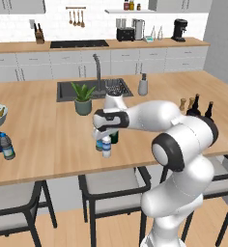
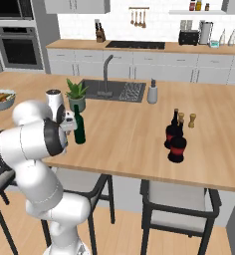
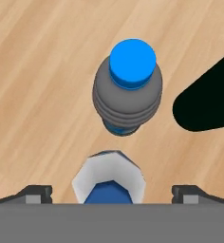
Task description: Move the plastic bottles in the middle to the plastics group, and the glass bottles in the middle to the glass group.
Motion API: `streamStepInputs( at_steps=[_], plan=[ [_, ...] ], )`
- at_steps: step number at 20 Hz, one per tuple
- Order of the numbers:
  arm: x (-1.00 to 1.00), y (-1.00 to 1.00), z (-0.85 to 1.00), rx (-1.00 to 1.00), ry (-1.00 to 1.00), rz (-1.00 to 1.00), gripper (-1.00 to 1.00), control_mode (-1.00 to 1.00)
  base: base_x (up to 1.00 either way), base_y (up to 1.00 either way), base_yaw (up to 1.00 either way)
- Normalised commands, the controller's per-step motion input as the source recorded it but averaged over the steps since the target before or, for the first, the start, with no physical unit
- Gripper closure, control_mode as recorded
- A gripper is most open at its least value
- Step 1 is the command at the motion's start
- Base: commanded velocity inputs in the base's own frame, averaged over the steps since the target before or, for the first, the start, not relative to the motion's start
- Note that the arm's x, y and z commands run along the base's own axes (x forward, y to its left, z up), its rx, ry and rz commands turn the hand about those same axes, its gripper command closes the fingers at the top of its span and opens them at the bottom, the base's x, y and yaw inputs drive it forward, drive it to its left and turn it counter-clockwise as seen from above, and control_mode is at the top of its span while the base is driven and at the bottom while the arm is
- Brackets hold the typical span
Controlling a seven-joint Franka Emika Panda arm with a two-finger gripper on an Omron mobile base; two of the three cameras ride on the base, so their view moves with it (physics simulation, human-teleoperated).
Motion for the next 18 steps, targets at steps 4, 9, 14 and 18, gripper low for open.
streamStepInputs(
  at_steps=[4, 9, 14, 18],
  plan=[
    [0.08, 0.1, -0.09, 0.0, 0.0, 0.0, -1.0, -1.0, 0.0, 0.0, 0.0],
    [0.01, 0.04, -0.09, 0.0, 0.0, 0.0, -1.0, -1.0, 0.0, 0.0, 0.0],
    [0.0, -0.03, -0.12, 0.0, 0.0, 0.0, 1.0, -1.0, 0.0, 0.0, 0.0],
    [-0.06, -0.24, -0.08, 0.0, -0.03, 0.05, 1.0, -1.0, 0.0, 0.0, 0.0]
  ],
)
